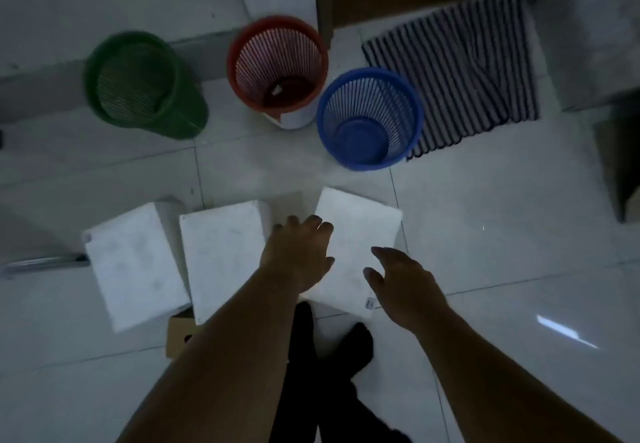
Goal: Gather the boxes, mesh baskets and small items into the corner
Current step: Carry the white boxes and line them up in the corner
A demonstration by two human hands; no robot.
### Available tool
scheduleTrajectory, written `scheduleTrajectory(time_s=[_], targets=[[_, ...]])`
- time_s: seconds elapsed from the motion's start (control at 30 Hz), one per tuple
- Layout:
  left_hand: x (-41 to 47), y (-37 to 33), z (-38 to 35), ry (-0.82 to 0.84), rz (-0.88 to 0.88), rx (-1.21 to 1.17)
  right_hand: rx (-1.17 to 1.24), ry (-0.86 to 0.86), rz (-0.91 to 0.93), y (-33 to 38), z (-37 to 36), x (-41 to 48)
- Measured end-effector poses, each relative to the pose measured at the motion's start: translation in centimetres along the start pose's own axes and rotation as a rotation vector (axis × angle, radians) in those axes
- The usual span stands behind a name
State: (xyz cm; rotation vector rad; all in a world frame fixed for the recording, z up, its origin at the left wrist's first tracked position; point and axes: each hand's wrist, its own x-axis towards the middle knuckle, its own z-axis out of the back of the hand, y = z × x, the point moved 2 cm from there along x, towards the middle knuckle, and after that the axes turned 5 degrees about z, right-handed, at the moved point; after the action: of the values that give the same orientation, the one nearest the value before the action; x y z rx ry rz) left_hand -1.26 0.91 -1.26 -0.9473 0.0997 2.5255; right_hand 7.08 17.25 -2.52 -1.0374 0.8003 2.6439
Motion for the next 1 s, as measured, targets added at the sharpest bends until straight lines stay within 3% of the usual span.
scheduleTrajectory(time_s=[0.23,0.53,0.7,1.0], targets=[[7.3,2.5,-11.9,0.099,0.006,0.035,-0.049,0.046,-0.113,-5.4,-11.1,8.9],[13.8,3.8,-21.5,0.192,-0.003,-0.095,-0.110,-0.009,-0.121,-9.7,-17.3,14.1],[13.6,3.8,-24.0,0.090,-0.133,-0.149,-0.074,-0.015,-0.039,-10.7,-19.0,14.2],[13.6,2.5,-25.5,-0.080,-0.091,-0.249,0.049,-0.239,0.076,-12.3,-20.3,14.4]])
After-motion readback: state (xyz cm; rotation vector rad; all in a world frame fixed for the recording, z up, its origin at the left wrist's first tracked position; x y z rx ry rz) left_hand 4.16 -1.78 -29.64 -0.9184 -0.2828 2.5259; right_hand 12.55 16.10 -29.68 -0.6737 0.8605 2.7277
